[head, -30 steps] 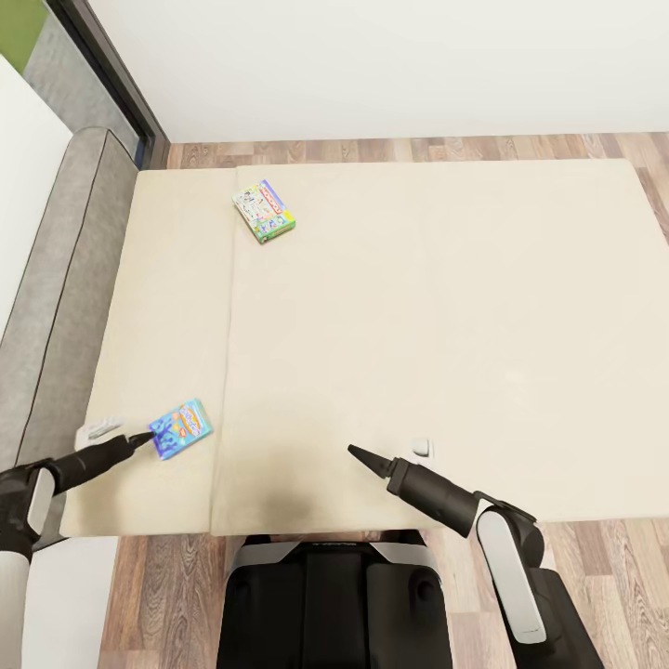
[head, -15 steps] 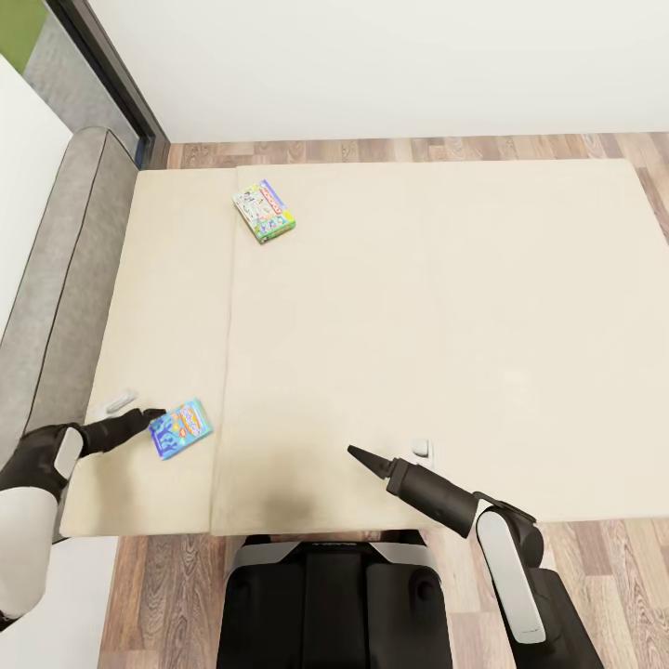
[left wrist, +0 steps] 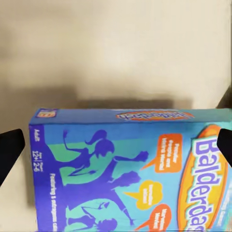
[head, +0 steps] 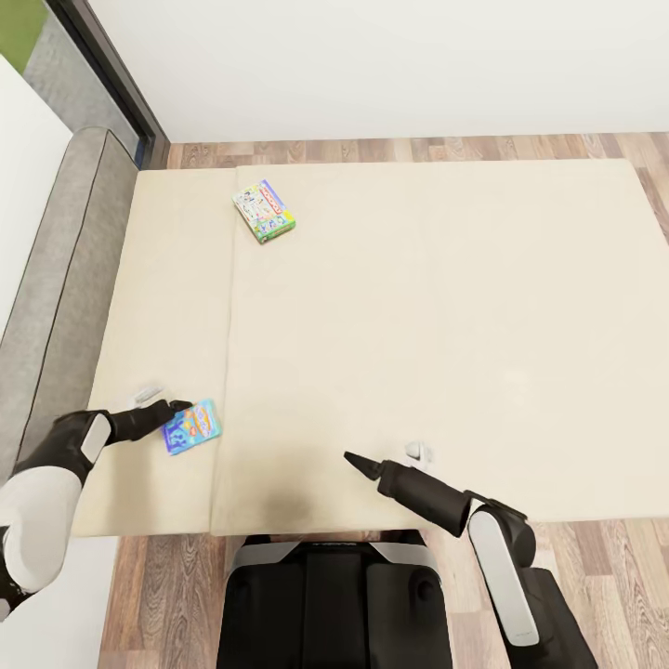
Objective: Put all the toys in the child's room - the three board games (two on the bed and one on the table), the two jigsaw puzzles on the table, and the tennis ball on the table - inside the toy box on the table in the child's room.
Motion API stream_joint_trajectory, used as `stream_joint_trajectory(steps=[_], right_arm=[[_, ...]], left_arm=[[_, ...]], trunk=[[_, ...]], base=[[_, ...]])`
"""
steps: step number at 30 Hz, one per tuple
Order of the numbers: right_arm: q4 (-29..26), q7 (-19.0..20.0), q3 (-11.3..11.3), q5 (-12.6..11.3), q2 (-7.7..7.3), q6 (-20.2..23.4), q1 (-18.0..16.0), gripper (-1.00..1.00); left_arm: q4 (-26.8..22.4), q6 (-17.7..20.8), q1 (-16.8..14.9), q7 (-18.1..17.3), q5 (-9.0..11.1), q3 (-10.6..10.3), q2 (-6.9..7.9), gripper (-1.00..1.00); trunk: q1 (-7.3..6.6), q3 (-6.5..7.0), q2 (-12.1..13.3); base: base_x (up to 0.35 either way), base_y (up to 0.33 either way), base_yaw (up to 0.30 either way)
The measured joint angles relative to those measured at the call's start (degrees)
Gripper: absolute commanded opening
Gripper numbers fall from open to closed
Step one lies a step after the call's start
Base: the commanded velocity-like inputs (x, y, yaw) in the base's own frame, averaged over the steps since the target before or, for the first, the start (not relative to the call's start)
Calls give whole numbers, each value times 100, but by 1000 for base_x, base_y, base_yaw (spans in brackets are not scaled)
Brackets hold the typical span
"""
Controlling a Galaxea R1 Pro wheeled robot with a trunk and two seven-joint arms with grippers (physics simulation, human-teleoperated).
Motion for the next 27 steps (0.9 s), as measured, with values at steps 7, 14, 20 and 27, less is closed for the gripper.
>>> stream_joint_trajectory(steps=[7, 14, 20, 27], right_arm=[[-10, -439, 74, -16, 0, 72, 0, 100], [0, -464, 72, -31, -1, 32, 0, 100], [4, -481, 70, -62, -1, 23, 0, 100], [4, -485, 71, -70, -1, 24, 0, 100]], left_arm=[[25, -19, 1, -343, -7, -57, 204, 100], [27, -45, 3, -453, -10, -147, 210, 100], [27, -58, 3, -472, 4, -418, 207, 100], [253, -195, 3, -461, -9, -499, 190, 100]], trunk=[[0, 0, 0], [0, 0, 0], [0, 0, 0], [0, 0, 0]], base=[[0, 0, 0], [0, 0, 0], [0, 0, 0], [0, 0, 0]])
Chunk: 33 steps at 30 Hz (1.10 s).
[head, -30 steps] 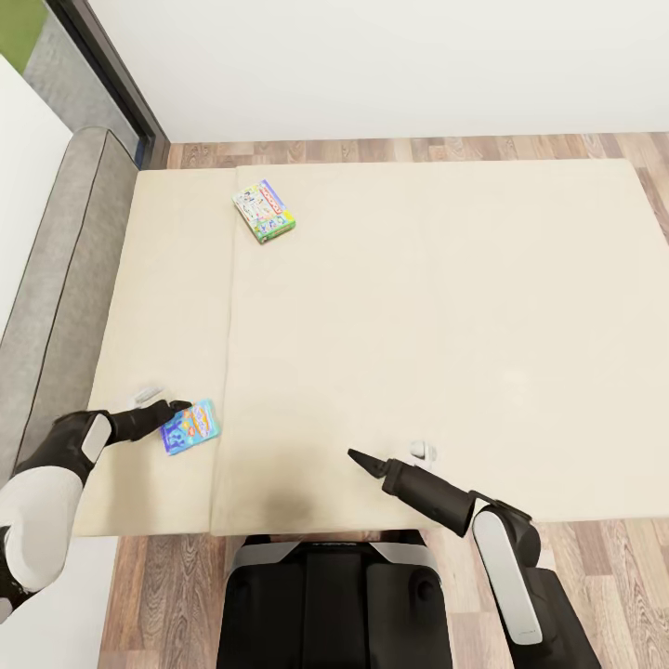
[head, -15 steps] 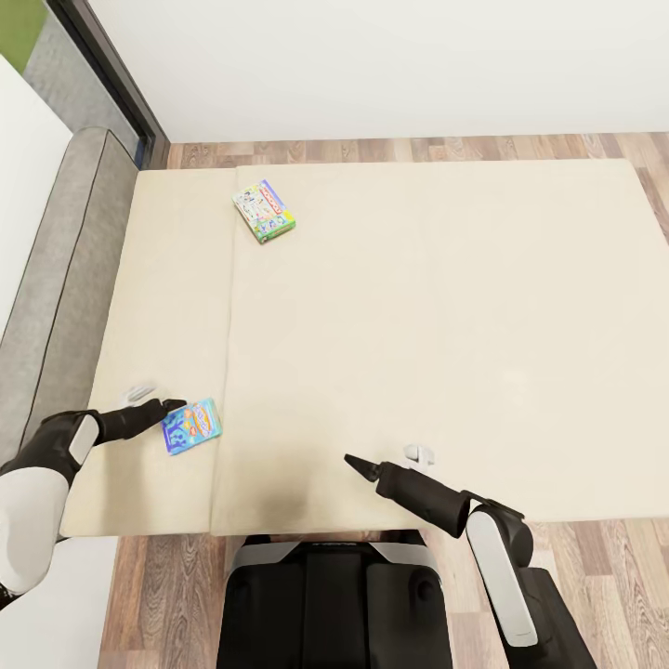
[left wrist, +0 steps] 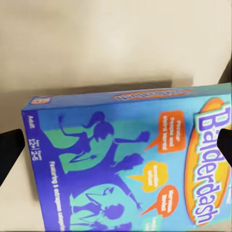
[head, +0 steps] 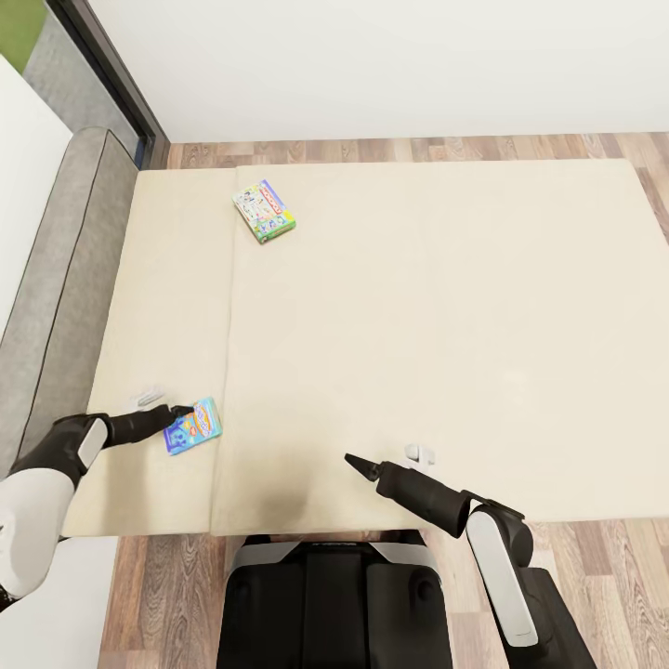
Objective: Put all the toys in the child's room - the three board games (two on the bed and one on the table), the two jigsaw puzzles on the table, and the tennis ball on the table - inside the toy box on the table in the child's room.
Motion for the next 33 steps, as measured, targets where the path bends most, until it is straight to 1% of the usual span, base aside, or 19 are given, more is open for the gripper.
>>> stream_joint_trajectory(steps=[3, 8, 30, 33], right_arm=[[0, 0, 4, 0, 2, -6, -1, 100], [0, 0, 6, 0, 0, -12, 0, 100], [3, 0, 6, -9, 9, -13, 0, 100], [6, -1, 6, -13, 9, -12, 0, 100]], left_arm=[[145, -190, 0, 1, -3, -4, -1, 100], [212, -288, -1, -3, -5, -8, 7, 100], [215, -325, 0, -15, 19, -13, -10, 100], [215, -328, -1, -15, 17, -13, -13, 100]], trunk=[[0, 0, 0], [0, 0, 0], [0, 0, 0], [0, 0, 0]], base=[[0, 0, 0], [0, 0, 0], [0, 0, 0], [0, -110, 0]])
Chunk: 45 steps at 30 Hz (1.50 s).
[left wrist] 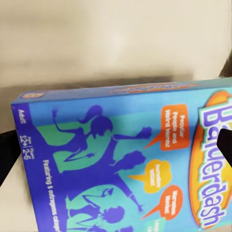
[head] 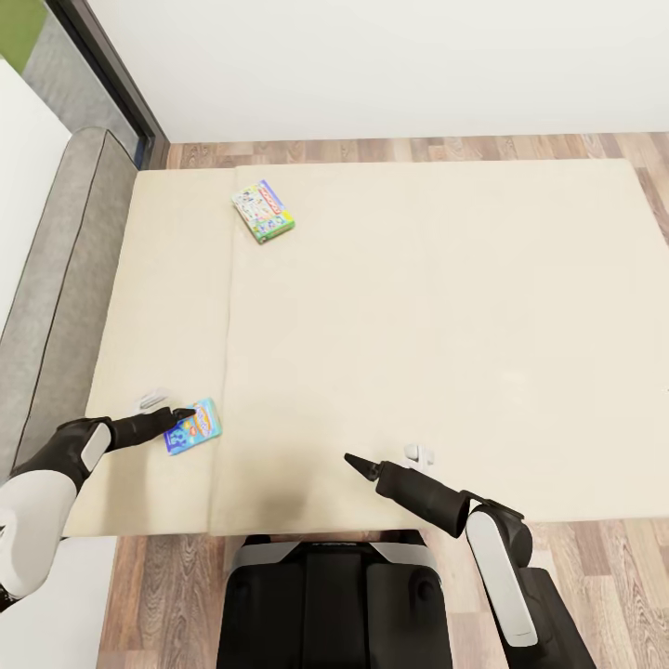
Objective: Put all the toys in the child's room - the three board games (two on the bed and one on the table), the two jigsaw puzzles on the table, and the tennis ball on the table - inside the toy box on the table in the child's room.
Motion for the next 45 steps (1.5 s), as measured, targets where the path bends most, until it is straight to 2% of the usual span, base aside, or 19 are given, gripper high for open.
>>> stream_joint_trajectory(steps=[32, 45], right_arm=[[21, 0, 17, -5, 0, 0, 0, 100], [19, -1, 24, -5, 0, 1, -1, 100]], left_arm=[[-18, -40, 8, -1, 0, 0, -11, 100], [-17, -69, 8, -3, 1, -138, -8, 100]], trunk=[[0, 0, 0], [0, 0, 0]], base=[[0, -86, 0], [0, -167, 0]])
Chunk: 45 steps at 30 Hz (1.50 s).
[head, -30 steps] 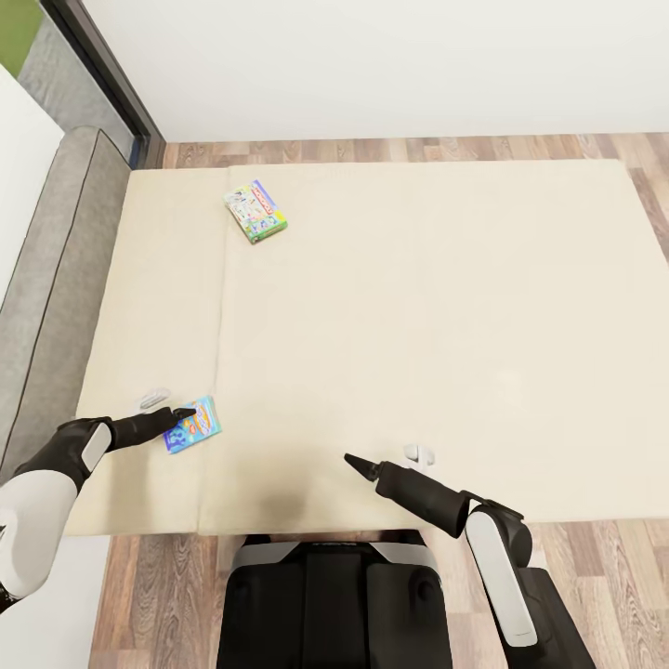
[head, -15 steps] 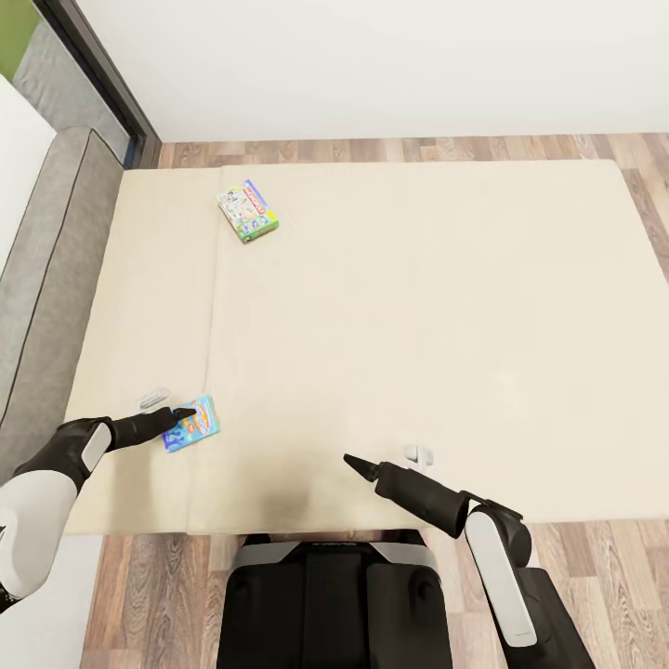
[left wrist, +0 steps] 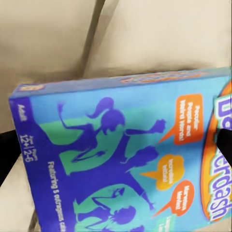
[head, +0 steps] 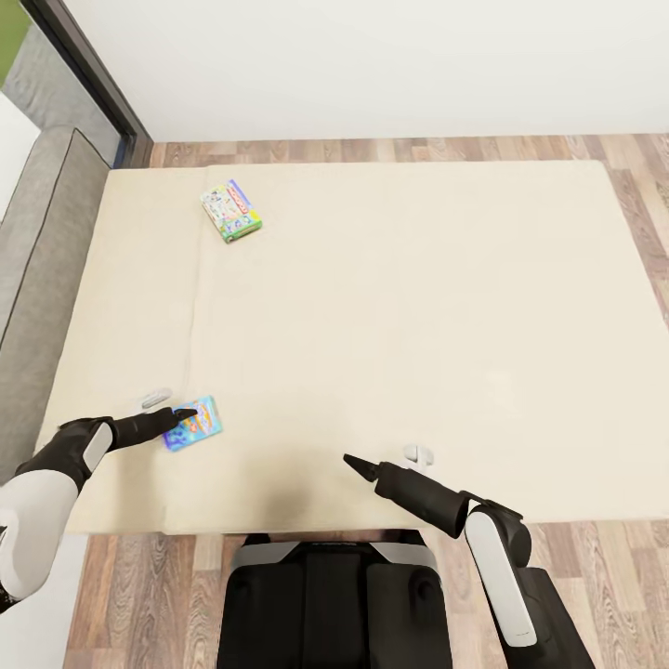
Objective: Put all the toys in the child's room - the three board games (two on the bed and one on the table), the two jigsaw puzzles on the table, and the tennis ball on the table - inside the toy box on the table in the child's room.
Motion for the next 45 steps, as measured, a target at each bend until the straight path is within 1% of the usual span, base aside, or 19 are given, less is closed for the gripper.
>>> stream_joint_trajectory(steps=[10, 13, 28, 34, 45], right_arm=[[0, 1, 2, 5, 0, 0, 1, 100], [0, 0, 2, 8, 0, 0, 1, 100], [1, 0, 2, 17, 0, 0, 1, 100], [7, 1, 3, 19, -1, -2, -1, 100], [9, -5, 2, 43, 0, -6, 0, 100]], left_arm=[[-3, -17, -1, 10, -25, -2, 3, 100], [0, 1, 0, 1, 2, -4, 0, 100], [-9, -1, 0, 4, -2, -4, -7, 100], [-11, 1, 1, 3, -1, -4, -7, 100], [-9, -1, 0, 4, -3, -3, -7, 100]], trunk=[[0, 0, 0], [0, 0, 0], [0, 0, 0], [0, 0, 0], [0, 0, 0]], base=[[0, -165, 0], [0, -264, 0], [0, -177, 0], [0, -89, 0], [0, -231, 0]])
